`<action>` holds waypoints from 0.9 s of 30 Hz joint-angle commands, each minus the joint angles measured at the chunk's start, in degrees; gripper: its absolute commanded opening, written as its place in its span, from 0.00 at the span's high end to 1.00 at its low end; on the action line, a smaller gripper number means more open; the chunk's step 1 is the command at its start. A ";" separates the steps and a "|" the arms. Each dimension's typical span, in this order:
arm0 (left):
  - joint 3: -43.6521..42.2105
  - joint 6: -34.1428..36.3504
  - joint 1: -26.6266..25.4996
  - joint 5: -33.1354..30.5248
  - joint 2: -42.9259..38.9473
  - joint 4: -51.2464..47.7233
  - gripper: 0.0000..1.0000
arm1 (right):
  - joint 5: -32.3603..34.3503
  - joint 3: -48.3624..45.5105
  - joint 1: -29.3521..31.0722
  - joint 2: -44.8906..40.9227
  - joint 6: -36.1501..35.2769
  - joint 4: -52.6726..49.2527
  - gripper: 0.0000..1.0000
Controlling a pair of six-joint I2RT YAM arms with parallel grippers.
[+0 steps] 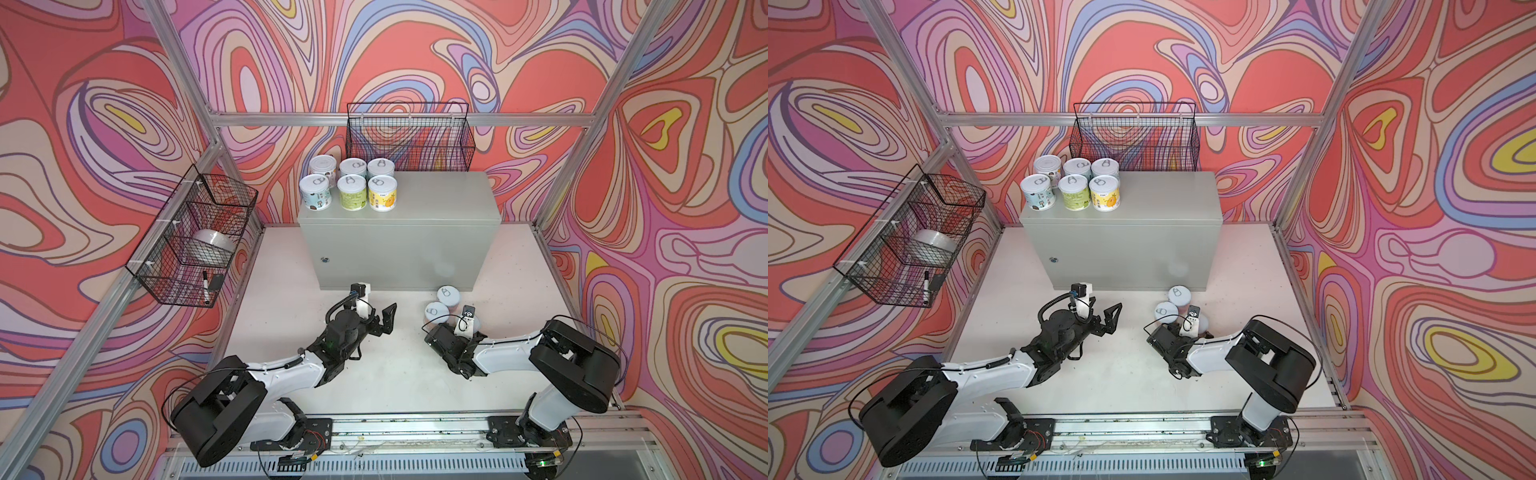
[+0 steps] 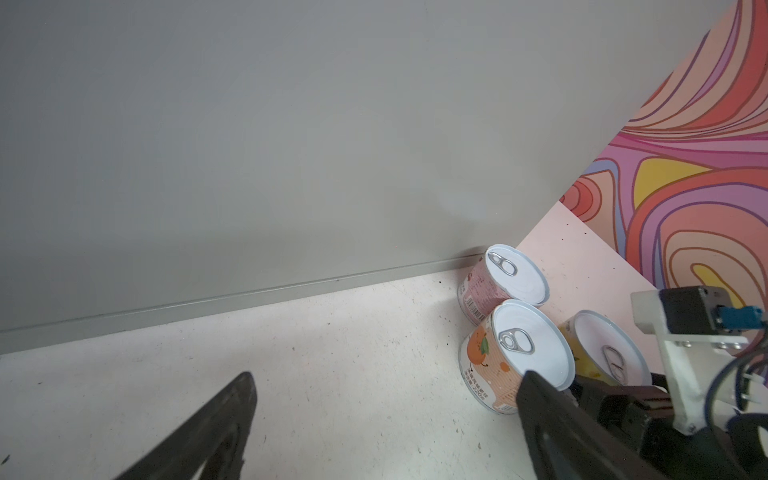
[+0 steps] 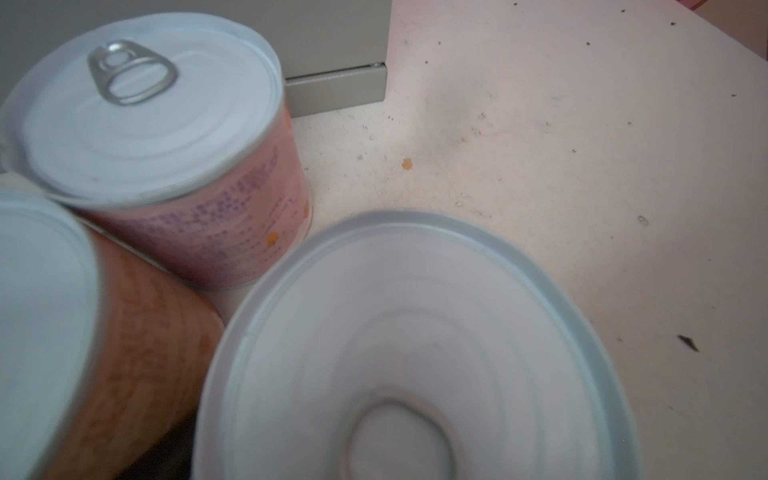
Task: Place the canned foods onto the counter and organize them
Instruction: 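Lower the right gripper over the small yellow can and close on it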
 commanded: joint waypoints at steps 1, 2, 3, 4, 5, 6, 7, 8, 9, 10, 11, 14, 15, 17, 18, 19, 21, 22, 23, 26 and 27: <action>-0.18 0.32 -0.20 -1.21 0.06 2.74 0.00 | 0.62 1.39 -0.29 2.01 -0.63 -0.28 0.02; -0.25 0.44 -0.20 -1.30 -0.03 2.64 0.00 | 0.56 2.12 -0.46 2.64 -0.39 -1.00 0.02; -0.35 0.40 -0.20 -1.43 -0.11 2.51 0.00 | 0.97 3.07 -0.55 3.63 0.51 -2.05 0.02; -0.42 0.44 -0.20 -1.70 -0.12 2.47 0.00 | 1.30 4.46 -0.71 4.71 1.92 -3.89 0.03; -0.51 0.40 -0.17 -1.82 -0.12 2.55 0.00 | 1.00 5.53 -1.22 5.74 2.50 -5.02 0.03; -0.53 0.36 -0.14 -1.90 -0.05 2.55 0.00 | 0.45 6.60 -1.76 6.87 3.20 -6.22 0.03; -0.63 0.35 -0.11 -2.00 -0.04 2.55 0.00 | -0.06 7.23 -2.28 7.26 3.62 -6.90 0.03; -0.60 0.31 -0.11 -1.98 0.05 2.57 0.00 | -0.20 7.45 -2.41 7.19 3.38 -6.97 0.03; -0.61 0.35 -0.11 -1.92 0.05 2.55 0.00 | -0.26 7.11 -2.53 7.19 3.50 -6.56 0.04; -0.70 0.26 -0.11 -1.90 0.05 2.55 0.00 | -0.35 6.24 -2.50 6.92 3.43 -5.61 0.05; -0.78 0.17 -0.11 -1.90 0.10 2.55 0.00 | -0.56 4.93 -2.50 6.01 2.92 -3.58 0.07; -0.90 0.21 -0.11 -1.98 0.30 2.55 0.00 | -0.97 2.78 -2.63 4.55 1.90 -0.47 0.13; -0.87 0.22 -0.11 -2.00 0.35 2.55 0.00 | -0.97 2.92 -2.65 4.67 1.76 -0.70 0.15; -0.87 0.18 -0.11 -1.99 0.32 2.64 0.00 | -1.03 3.40 -2.67 4.90 1.65 -1.32 0.18; -0.92 0.13 -0.11 -1.96 0.23 2.71 0.00 | -0.98 3.28 -2.65 4.79 1.52 -1.18 0.21; -0.88 0.13 -0.11 -1.92 0.14 2.71 0.00 | -1.04 3.23 -2.65 4.73 1.43 -0.89 0.23; -0.87 0.22 -0.11 -1.89 -0.17 2.43 0.00 | -1.02 2.69 -2.65 4.38 1.27 -0.20 0.27; -0.87 0.29 -0.11 -1.91 -0.28 2.21 0.00 | -1.06 2.56 -2.59 4.27 1.16 -0.09 0.31; -0.98 0.35 -0.11 -1.98 -0.46 1.90 0.00 | -0.99 2.61 -2.63 4.20 1.22 -0.29 0.36; -1.11 0.40 -0.11 -2.16 -0.89 1.38 0.00 | -0.80 3.22 -2.67 3.92 1.25 -1.38 0.45; -1.05 0.40 -0.11 -2.17 -1.06 1.17 0.00 | -0.67 3.23 -2.59 3.56 1.25 -1.82 0.49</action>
